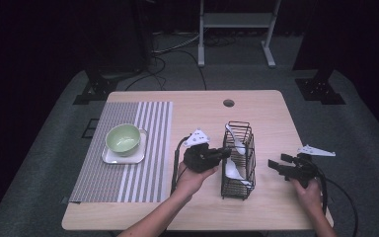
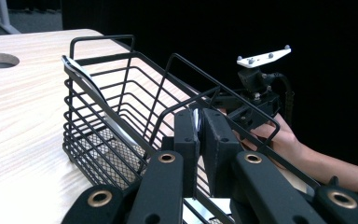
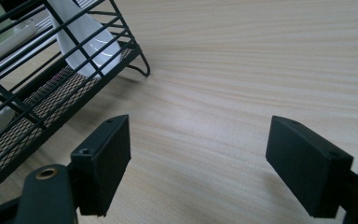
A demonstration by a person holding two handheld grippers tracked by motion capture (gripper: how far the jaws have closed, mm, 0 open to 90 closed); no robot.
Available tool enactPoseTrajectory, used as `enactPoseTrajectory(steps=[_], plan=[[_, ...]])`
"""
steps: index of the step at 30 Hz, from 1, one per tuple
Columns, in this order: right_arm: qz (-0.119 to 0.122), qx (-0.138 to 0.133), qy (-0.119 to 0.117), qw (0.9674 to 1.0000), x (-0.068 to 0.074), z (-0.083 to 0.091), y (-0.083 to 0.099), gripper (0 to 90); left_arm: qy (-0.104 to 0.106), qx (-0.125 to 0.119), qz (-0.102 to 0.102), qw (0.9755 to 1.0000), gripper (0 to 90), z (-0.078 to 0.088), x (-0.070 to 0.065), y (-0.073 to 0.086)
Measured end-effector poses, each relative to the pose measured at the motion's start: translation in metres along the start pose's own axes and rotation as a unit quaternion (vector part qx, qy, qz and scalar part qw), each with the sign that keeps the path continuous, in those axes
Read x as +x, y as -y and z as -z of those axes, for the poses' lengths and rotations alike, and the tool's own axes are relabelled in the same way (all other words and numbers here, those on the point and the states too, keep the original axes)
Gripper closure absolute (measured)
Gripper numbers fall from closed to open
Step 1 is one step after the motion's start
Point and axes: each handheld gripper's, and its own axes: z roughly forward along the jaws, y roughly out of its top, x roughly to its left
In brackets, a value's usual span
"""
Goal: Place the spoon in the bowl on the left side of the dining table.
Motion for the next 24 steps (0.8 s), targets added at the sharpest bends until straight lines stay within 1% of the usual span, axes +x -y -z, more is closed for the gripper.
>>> enactPoseTrajectory(steps=[3,9,12,15,18,20,24], plan=[[0.0,0.0,0.0,1.0,0.0,0.0,0.0,20.8,0.007,-0.006,0.014,0.9999,84.9,0.0,0.002,0.0],[-0.002,-0.002,0.0,1.0,0.0,0.0,0.0,20.8,0.017,-0.015,0.033,0.9992,84.9,0.001,0.003,0.0],[-0.004,-0.003,0.0,1.0,0.0,0.001,0.0,20.8,0.022,-0.016,0.034,0.999,85.1,0.001,0.002,-0.002],[-0.004,-0.003,0.001,1.0,-0.001,0.0,0.0,20.8,0.028,-0.023,0.041,0.9985,85.1,0.003,0.001,-0.004],[-0.005,-0.001,0.002,1.0,-0.001,0.0,0.0,20.8,0.037,-0.031,0.054,0.9974,85.1,0.005,0.001,-0.008],[-0.005,-0.001,0.002,1.0,-0.001,0.0,0.0,20.8,0.041,-0.034,0.059,0.9968,85.1,0.008,0.001,-0.01],[-0.005,-0.002,0.001,1.0,-0.001,0.0,0.0,20.8,0.048,-0.046,0.077,0.9948,85.1,0.01,0.002,-0.013]])
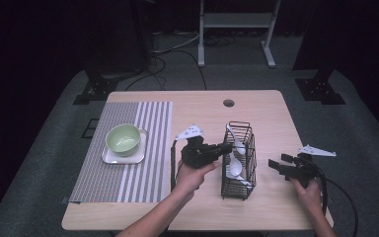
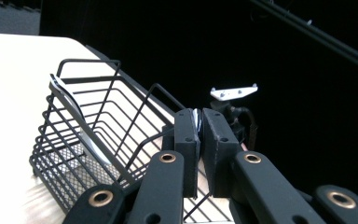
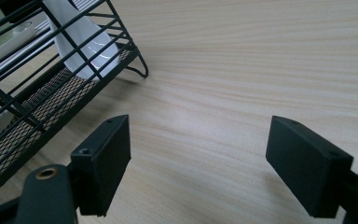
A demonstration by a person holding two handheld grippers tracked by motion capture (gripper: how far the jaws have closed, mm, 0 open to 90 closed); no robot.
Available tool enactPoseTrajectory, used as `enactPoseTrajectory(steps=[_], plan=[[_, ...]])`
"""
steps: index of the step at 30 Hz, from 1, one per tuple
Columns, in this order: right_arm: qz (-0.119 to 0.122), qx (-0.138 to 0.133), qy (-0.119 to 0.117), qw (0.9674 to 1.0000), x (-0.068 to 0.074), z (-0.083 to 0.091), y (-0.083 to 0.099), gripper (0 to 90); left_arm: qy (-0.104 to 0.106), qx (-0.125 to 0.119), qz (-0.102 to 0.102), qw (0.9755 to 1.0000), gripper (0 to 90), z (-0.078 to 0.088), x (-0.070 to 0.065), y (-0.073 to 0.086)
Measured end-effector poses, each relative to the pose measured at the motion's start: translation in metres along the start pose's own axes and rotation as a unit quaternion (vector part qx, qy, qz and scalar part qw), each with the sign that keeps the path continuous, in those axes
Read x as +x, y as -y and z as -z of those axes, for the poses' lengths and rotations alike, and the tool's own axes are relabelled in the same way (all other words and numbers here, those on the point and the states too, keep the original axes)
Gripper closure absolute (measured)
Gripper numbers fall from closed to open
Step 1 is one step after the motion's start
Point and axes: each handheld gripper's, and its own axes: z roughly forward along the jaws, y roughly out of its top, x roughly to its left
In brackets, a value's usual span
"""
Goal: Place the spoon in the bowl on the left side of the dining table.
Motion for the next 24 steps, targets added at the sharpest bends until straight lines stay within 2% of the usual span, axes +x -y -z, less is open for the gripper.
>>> enactPoseTrajectory(steps=[10,15,22,24], plan=[[-0.003,0.001,0.001,1.0,0.0,0.0,0.0,20.8,0.018,-0.014,0.018,0.9996,85.1,0.004,-0.001,-0.008],[-0.002,0.002,0.004,1.0,0.0,0.0,0.0,20.8,0.028,-0.03,0.035,0.9986,85.0,0.007,-0.002,-0.014],[-0.001,0.004,0.008,1.0,0.001,-0.001,0.0,20.8,0.039,-0.045,0.047,0.9972,85.0,0.013,-0.001,-0.018],[-0.001,0.004,0.008,1.0,0.001,-0.001,0.0,20.8,0.046,-0.053,0.055,0.996,85.0,0.015,0.0,-0.02]])
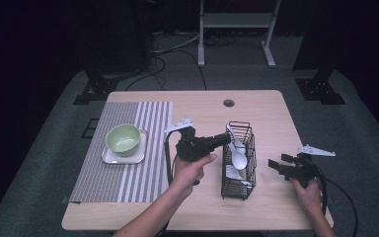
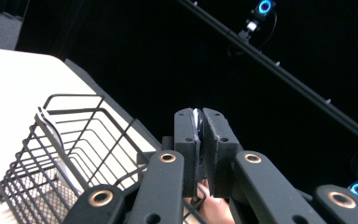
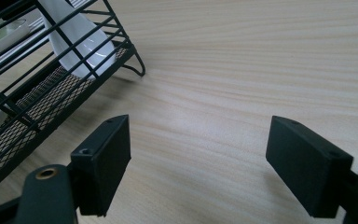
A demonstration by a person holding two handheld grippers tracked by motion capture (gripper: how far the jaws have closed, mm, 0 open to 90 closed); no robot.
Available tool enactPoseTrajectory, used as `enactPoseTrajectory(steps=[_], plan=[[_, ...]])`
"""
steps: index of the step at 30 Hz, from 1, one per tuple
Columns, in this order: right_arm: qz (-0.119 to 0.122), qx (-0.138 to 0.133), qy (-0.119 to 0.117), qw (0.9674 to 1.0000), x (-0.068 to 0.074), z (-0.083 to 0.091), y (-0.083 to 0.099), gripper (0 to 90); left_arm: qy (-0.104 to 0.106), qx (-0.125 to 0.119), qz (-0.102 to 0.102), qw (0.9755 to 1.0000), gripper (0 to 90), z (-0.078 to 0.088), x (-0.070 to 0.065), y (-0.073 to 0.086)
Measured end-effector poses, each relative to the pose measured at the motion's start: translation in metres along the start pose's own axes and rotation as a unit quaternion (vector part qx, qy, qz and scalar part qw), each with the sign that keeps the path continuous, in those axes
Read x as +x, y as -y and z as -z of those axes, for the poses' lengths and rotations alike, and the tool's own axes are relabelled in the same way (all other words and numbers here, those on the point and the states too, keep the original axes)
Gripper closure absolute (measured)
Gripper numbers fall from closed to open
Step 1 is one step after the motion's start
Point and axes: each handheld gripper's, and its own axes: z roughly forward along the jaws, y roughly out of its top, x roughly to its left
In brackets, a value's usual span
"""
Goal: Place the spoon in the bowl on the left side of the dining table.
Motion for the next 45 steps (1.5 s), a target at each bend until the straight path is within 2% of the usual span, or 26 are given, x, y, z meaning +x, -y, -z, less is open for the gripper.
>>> enactPoseTrajectory(steps=[5,8,18,22,32,45], plan=[[0.0,0.002,0.001,1.0,0.0,0.0,0.0,20.8,0.007,-0.011,0.004,0.9999,85.0,0.003,-0.001,-0.005],[-0.001,0.003,0.003,1.0,0.0,-0.001,0.0,20.8,0.003,-0.014,-0.006,0.9999,85.0,0.005,-0.004,-0.007],[-0.001,0.004,0.005,1.0,0.0,-0.001,0.0,20.8,0.006,-0.032,0.008,0.9994,85.0,0.014,-0.004,-0.014],[-0.003,0.005,0.005,1.0,0.0,-0.001,0.0,20.8,0.019,-0.032,0.015,0.9992,84.9,0.018,-0.003,-0.019],[-0.003,0.008,0.009,0.9999,0.001,-0.002,0.0,20.8,0.016,-0.048,0.015,0.9986,85.1,0.033,0.001,-0.022],[-0.005,0.008,0.009,0.9999,0.0,-0.002,0.0,20.8,0.01,-0.061,0.016,0.998,85.1,0.045,0.004,-0.028]])
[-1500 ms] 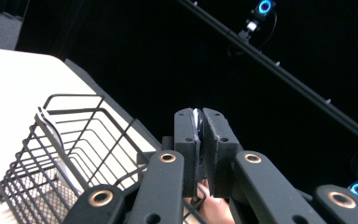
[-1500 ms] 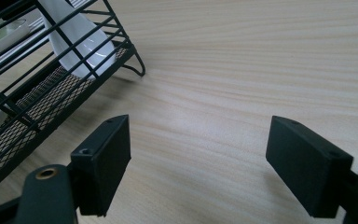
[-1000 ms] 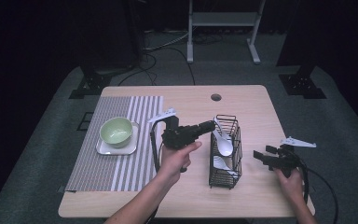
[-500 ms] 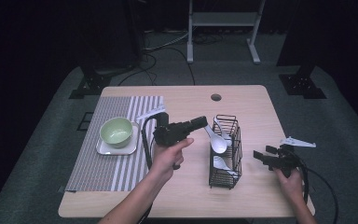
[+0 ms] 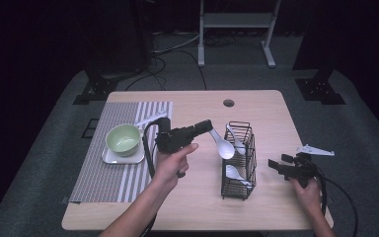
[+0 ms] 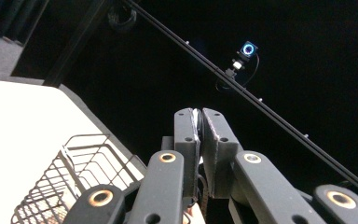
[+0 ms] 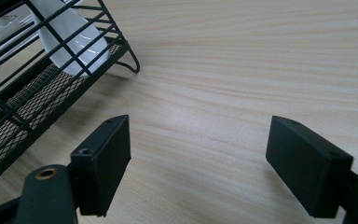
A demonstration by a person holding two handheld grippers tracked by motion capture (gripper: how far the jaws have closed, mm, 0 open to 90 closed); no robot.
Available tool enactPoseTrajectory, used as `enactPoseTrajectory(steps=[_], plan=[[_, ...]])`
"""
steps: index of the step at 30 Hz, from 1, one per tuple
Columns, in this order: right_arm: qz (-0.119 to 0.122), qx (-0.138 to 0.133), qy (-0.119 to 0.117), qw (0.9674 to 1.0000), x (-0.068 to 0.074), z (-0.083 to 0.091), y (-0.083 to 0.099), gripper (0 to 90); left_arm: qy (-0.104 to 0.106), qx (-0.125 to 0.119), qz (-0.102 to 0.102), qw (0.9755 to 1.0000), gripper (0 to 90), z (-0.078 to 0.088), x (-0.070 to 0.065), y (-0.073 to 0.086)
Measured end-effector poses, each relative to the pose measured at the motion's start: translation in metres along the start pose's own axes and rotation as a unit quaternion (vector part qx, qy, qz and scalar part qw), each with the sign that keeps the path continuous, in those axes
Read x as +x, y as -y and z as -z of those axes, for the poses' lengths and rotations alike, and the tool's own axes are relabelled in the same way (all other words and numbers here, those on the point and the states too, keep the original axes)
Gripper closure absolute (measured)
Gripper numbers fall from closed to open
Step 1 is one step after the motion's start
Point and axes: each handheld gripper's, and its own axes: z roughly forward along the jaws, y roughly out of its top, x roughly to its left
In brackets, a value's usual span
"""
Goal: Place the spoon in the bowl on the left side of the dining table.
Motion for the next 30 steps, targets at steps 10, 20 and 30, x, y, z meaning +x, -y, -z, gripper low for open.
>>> enactPoseTrajectory(steps=[10,20,30], plan=[[0.0,0.0,0.001,1.0,0.0,0.0,0.0,20.8,-0.01,-0.013,0.0,0.9999,85.0,0.015,0.005,-0.003],[0.001,0.002,0.002,1.0,0.0,0.0,0.0,20.8,-0.023,-0.03,0.014,0.9992,85.0,0.032,0.012,-0.007],[0.001,0.003,0.005,1.0,0.0,-0.001,0.0,20.8,-0.039,-0.043,0.018,0.9982,85.3,0.048,0.019,-0.01]])
